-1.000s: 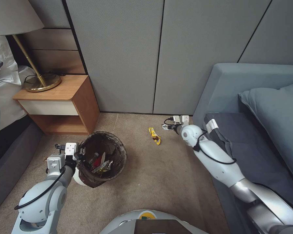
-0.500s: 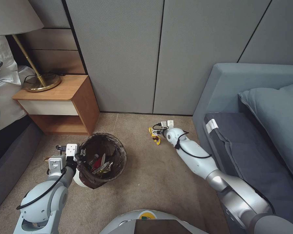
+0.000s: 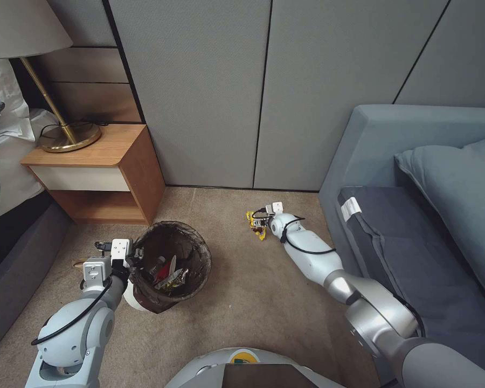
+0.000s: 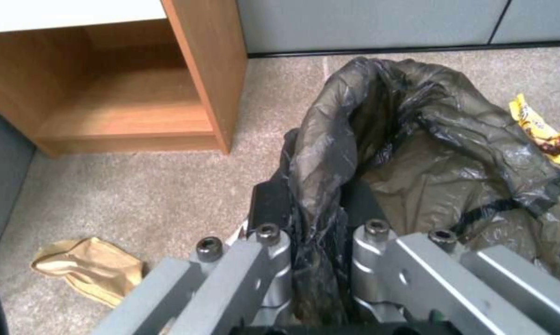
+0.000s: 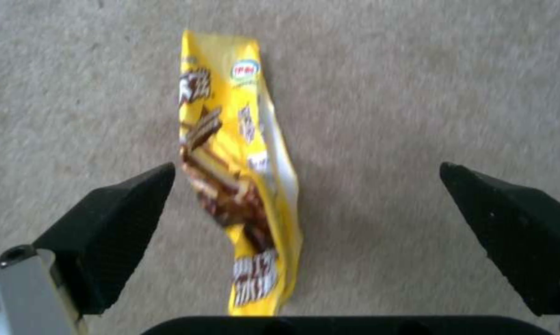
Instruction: Pick up the trash bin, then pick up the garbage from the floor and place it into the trash bin.
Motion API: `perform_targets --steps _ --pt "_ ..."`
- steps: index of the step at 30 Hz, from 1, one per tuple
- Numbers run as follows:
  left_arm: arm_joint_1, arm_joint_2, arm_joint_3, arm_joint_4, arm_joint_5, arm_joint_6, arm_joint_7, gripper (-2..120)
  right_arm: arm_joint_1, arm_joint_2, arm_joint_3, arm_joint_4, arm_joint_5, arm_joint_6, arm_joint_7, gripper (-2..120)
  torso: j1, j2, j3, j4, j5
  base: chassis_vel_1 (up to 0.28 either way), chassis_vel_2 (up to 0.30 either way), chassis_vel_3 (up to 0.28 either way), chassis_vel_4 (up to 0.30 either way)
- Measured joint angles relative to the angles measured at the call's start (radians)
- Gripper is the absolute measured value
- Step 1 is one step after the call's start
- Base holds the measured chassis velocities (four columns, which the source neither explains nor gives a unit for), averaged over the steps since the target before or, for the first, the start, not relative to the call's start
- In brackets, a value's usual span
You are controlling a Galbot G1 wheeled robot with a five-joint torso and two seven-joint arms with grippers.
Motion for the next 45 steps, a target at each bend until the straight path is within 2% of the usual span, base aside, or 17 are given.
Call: perform_targets --steps 4,7,16,29,45 --pt "-0.001 0.001 0.000 0.002 0.000 0.000 0.000 7 0.025 0.015 -0.005 -0.048 -0.021 0.015 -0.011 100 0.000 0.000 0.000 0.0002 0.0000 0.000 0.000 0.000 0.000" --pt "0.001 0.002 0.000 0.007 0.000 0.000 0.002 7 0.068 0.048 -0.014 -0.143 -0.064 0.048 -0.038 100 0.000 0.000 0.000 0.0000 0.0000 0.000 0.000 0.000 0.000" --pt "-0.006 0.000 0.005 0.012 0.000 0.000 0.003 7 0.116 0.131 0.003 -0.257 -0.132 0.093 -0.078 100 0.000 0.000 0.000 0.0002 0.0000 0.000 0.000 0.000 0.000" --pt "-0.005 -0.008 0.003 0.018 0.006 0.000 0.005 7 0.084 0.162 -0.009 -0.254 -0.144 0.099 -0.080 100 0.000 0.000 0.000 0.0001 0.0000 0.000 0.000 0.000 0.000" --pt "-0.006 -0.023 0.012 0.024 0.016 0.000 0.009 7 0.040 0.172 0.057 -0.308 -0.229 0.113 -0.105 100 0.000 0.000 0.000 0.0000 0.0001 0.000 0.000 0.000 0.000"
